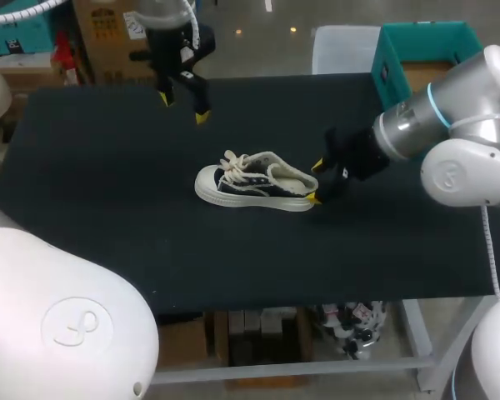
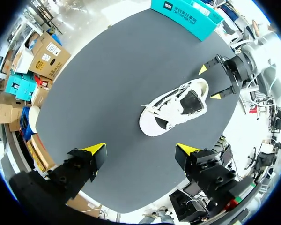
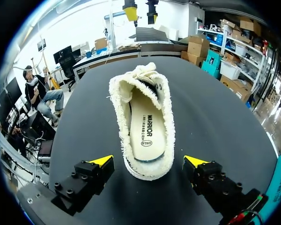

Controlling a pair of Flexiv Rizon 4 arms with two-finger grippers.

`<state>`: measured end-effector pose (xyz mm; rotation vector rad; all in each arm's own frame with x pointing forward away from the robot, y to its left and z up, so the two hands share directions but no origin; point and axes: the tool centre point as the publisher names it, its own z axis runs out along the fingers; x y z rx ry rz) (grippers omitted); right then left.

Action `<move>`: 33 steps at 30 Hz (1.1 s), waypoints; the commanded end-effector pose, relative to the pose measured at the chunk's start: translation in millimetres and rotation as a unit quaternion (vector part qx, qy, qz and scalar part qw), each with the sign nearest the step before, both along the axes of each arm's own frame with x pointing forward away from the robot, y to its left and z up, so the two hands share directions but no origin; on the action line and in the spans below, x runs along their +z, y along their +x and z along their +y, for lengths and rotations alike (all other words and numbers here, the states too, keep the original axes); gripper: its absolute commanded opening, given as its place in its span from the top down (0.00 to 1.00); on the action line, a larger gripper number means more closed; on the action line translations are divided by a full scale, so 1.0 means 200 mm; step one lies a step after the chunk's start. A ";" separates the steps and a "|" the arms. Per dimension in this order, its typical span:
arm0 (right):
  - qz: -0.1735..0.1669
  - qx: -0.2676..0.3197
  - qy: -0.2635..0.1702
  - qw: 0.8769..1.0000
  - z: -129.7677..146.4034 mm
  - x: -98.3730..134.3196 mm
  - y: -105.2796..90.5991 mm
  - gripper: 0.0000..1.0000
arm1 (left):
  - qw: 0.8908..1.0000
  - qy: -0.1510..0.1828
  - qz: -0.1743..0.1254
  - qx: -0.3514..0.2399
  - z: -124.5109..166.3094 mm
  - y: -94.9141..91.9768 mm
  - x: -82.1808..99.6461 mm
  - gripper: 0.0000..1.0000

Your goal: Open the shoe tongue, take the insole out of the shoe, put the insole back into the shoe, and pack the shoe into the shoebox

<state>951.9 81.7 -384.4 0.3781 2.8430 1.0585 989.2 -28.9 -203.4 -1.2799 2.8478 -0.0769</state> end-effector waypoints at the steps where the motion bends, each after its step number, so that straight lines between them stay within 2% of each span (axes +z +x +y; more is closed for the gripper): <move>1: 0.001 -0.010 0.004 1.000 0.00 -0.03 0.03 0.00 | 1.000 0.005 -0.006 -0.002 -0.04 -0.02 0.00 0.00; 14: 0.009 -0.025 0.017 0.999 0.02 -0.10 0.05 0.00 | 1.000 0.002 -0.006 0.007 -0.05 -0.01 -0.03 0.00; 24: 0.020 -0.011 0.023 0.999 0.11 -0.16 0.05 0.00 | 1.000 -0.002 -0.017 0.002 -0.05 -0.01 -0.04 0.00; 33: 0.025 -0.022 0.046 0.998 0.10 -0.20 0.03 0.00 | 1.000 -0.003 -0.019 0.005 -0.04 0.00 -0.06 0.00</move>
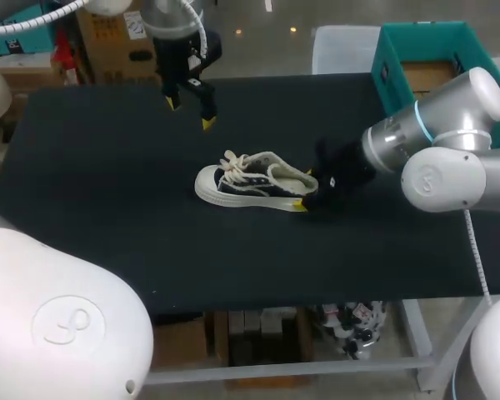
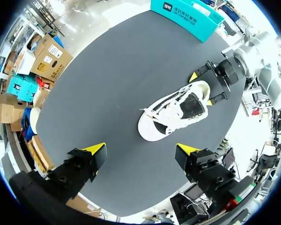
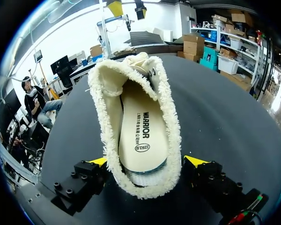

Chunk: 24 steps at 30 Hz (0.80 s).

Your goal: Open the shoe tongue, take the insole out of the shoe, put the insole back into the shoe, and pack the shoe into the shoebox

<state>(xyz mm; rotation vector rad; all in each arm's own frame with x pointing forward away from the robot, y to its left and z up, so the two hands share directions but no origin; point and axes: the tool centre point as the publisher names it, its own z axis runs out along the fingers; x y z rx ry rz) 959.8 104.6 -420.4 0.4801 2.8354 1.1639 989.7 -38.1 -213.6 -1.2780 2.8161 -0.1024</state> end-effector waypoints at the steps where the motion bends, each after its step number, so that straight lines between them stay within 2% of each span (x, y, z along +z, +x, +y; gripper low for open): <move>1: -0.004 0.000 0.013 1.000 -0.02 -0.02 -0.01 0.00 | 1.000 -0.002 -0.002 0.002 0.00 0.00 -0.01 0.00; 15: -0.010 0.012 0.044 0.999 -0.02 -0.04 -0.01 0.00 | 1.000 -0.004 0.005 0.007 0.00 0.00 -0.02 0.00; 24: -0.011 0.023 0.049 0.998 0.02 -0.03 -0.01 0.00 | 1.000 -0.007 0.010 0.008 -0.01 -0.01 -0.04 0.00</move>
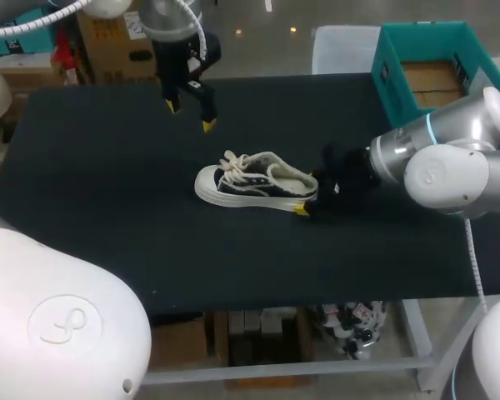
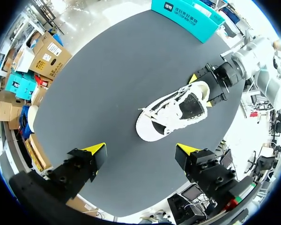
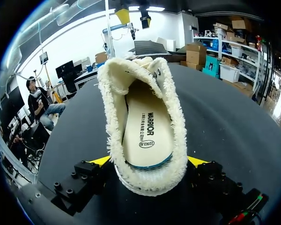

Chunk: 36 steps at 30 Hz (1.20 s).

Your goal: Open the shoe tongue, take the insole out of the shoe, put the insole back into the shoe, and pack the shoe into the shoebox

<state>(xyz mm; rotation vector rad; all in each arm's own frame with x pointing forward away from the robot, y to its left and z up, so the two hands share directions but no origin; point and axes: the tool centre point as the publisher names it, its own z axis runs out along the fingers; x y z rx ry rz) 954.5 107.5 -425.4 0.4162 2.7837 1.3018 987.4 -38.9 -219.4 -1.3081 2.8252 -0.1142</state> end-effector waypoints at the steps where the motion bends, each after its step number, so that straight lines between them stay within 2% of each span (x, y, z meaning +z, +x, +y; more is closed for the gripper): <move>1: 0.005 0.007 0.002 1.000 0.01 -0.01 0.01 0.00 | 1.000 0.001 0.002 0.001 0.00 0.01 -0.01 0.00; 5: 0.008 0.009 0.001 1.000 0.02 -0.01 0.01 0.00 | 1.000 -0.002 0.002 0.003 0.00 0.00 -0.01 0.00; 6: 0.009 0.009 0.001 1.000 0.02 -0.01 0.01 0.51 | 1.000 -0.003 0.002 0.003 0.00 0.00 -0.01 0.00; 7: 0.010 0.009 0.001 1.000 0.02 -0.01 0.01 0.73 | 1.000 -0.003 0.002 0.004 0.01 0.00 -0.01 0.00; 8: 0.011 0.008 0.001 1.000 0.02 -0.02 0.01 1.00 | 1.000 -0.004 0.003 0.005 0.01 0.00 -0.01 0.00; 13: 0.011 0.006 0.006 1.000 0.02 -0.03 0.01 1.00 | 1.000 -0.008 0.014 0.020 0.01 0.00 -0.02 0.00; 20: 0.012 0.002 0.007 1.000 0.02 -0.03 0.00 1.00 | 0.994 0.012 0.024 0.103 -0.11 -0.01 0.00 0.00; 25: 0.012 0.002 0.007 1.000 0.02 -0.03 0.00 1.00 | 0.988 0.025 0.001 0.152 -0.25 -0.03 0.00 0.00; 27: 0.012 0.002 0.007 1.000 0.02 -0.03 0.00 1.00 | 0.987 0.021 -0.007 0.159 -0.29 -0.03 0.00 0.00; 29: 0.012 0.002 0.007 1.000 0.02 -0.03 0.00 1.00 | 0.986 0.009 -0.003 0.163 -0.33 -0.02 -0.02 0.00; 36: 0.012 0.002 0.007 1.000 0.02 -0.03 0.00 1.00 | 0.987 0.001 -0.004 0.163 -0.41 -0.03 -0.08 0.00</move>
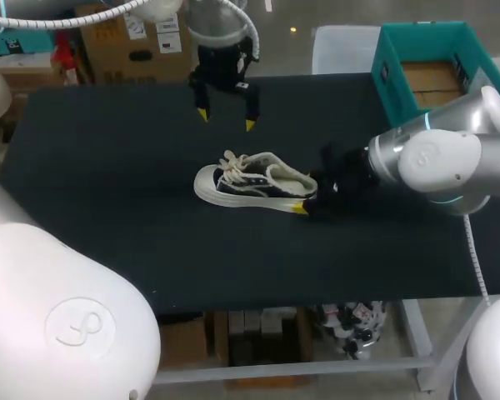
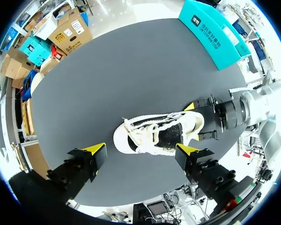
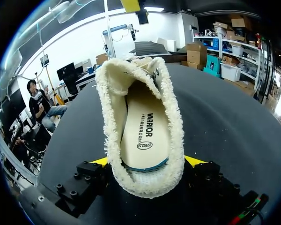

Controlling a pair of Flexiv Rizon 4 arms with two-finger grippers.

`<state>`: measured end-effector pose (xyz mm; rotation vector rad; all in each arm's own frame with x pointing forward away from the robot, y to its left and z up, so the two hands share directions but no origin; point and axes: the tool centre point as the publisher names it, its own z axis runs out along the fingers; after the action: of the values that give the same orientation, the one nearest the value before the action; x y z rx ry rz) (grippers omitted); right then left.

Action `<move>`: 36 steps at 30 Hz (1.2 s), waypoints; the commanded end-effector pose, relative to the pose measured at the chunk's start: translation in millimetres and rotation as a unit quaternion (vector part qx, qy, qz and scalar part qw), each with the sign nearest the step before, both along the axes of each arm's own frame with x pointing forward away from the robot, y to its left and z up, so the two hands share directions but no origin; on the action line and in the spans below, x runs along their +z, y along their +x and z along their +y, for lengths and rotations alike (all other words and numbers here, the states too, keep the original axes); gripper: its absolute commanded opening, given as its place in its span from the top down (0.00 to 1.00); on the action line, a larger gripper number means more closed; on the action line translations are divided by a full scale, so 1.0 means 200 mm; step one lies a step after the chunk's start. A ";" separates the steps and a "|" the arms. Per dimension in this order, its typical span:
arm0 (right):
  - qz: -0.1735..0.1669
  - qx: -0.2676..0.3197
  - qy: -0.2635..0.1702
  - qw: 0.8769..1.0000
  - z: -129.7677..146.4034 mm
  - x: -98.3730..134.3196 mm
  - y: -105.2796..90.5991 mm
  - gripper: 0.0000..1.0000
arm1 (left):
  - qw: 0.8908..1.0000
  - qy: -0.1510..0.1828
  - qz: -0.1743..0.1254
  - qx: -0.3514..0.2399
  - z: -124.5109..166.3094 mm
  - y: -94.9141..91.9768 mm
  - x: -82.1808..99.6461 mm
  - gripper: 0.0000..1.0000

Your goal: Open the shoe tongue, take the insole out of the shoe, put the insole back into the shoe, and pack the shoe into the shoebox

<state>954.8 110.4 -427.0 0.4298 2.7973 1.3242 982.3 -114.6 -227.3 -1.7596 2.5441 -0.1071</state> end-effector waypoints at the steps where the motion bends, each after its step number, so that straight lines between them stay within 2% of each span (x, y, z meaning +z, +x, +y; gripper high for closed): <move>1: 0.000 0.001 0.001 1.000 0.00 -0.02 0.00 1.00 | 1.000 0.001 -0.003 -0.013 -0.05 -0.02 -0.04 0.00; 4: 0.000 0.001 0.001 1.000 0.00 -0.02 0.00 1.00 | 0.999 0.013 -0.008 -0.031 -0.11 -0.06 -0.05 0.00; 10: 0.000 0.001 0.001 1.000 0.00 -0.02 0.00 1.00 | 0.998 0.022 0.001 -0.052 -0.20 -0.11 -0.09 0.00; 15: 0.000 0.001 0.001 1.000 0.00 -0.02 0.00 1.00 | 0.998 0.019 0.018 -0.061 -0.24 -0.14 -0.14 0.00; 24: 0.000 0.001 0.001 1.000 0.00 -0.02 0.00 1.00 | 0.996 0.045 0.027 -0.071 -0.31 -0.17 -0.25 0.02; 27: 0.000 0.001 0.001 1.000 0.00 -0.02 0.00 1.00 | 0.996 0.053 0.028 -0.073 -0.32 -0.16 -0.29 0.09; 28: 0.000 0.001 0.001 1.000 0.00 -0.02 0.00 1.00 | 0.995 0.058 0.027 -0.074 -0.33 -0.16 -0.30 0.16; 32: 0.000 0.001 0.001 1.000 0.00 -0.02 0.00 1.00 | 0.995 0.066 0.029 -0.072 -0.34 -0.16 -0.34 0.31; 36: 0.000 0.001 0.001 1.000 0.00 -0.02 0.00 1.00 | 0.994 0.070 0.033 -0.074 -0.34 -0.15 -0.37 0.32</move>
<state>954.8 110.2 -427.1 0.4307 2.7973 1.3233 947.6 -177.0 -296.1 -1.5513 2.6523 0.0994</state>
